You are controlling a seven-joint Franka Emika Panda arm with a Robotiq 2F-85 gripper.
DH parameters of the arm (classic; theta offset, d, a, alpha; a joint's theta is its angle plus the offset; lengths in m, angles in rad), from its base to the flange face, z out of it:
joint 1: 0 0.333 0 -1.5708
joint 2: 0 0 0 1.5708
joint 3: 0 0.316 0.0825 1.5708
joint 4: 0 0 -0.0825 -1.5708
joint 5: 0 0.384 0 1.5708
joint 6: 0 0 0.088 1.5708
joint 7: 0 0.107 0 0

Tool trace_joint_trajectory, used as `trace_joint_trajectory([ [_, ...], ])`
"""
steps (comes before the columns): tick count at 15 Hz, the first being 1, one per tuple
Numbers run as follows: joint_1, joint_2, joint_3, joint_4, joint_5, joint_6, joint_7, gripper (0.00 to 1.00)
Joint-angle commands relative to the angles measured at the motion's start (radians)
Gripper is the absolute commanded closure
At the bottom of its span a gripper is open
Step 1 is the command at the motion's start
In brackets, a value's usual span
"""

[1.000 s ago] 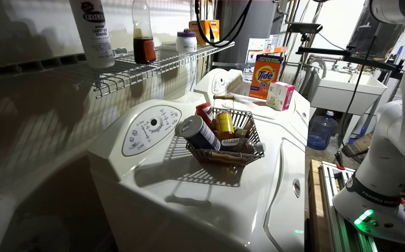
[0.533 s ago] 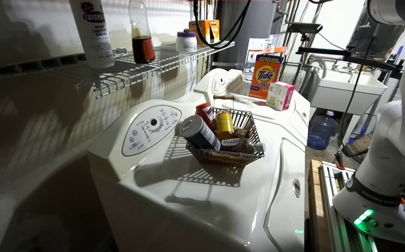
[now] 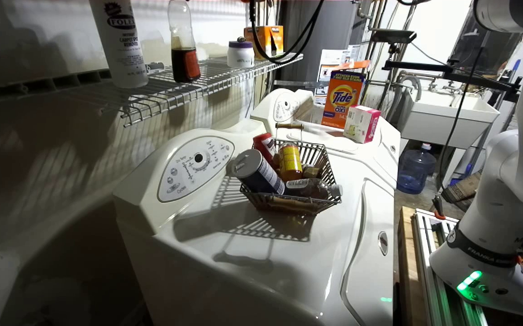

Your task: Take the bottle off of the shelf and place it into the basket

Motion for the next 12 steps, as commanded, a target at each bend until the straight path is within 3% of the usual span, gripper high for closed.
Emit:
trace_joint_trajectory([
  [1,0.008,0.034,-0.006,0.048,-0.010,0.002,0.030,0.09],
  [2,0.009,0.040,-0.006,0.052,-0.011,0.008,0.033,0.01],
  [5,0.012,0.055,-0.011,0.069,-0.020,0.019,0.050,0.00],
  [7,0.012,0.062,-0.011,0.080,-0.021,0.017,0.052,0.25],
  [8,0.012,0.065,-0.013,0.084,-0.022,0.018,0.054,0.26],
  [12,0.011,0.065,-0.019,0.085,-0.025,0.023,0.060,0.55],
])
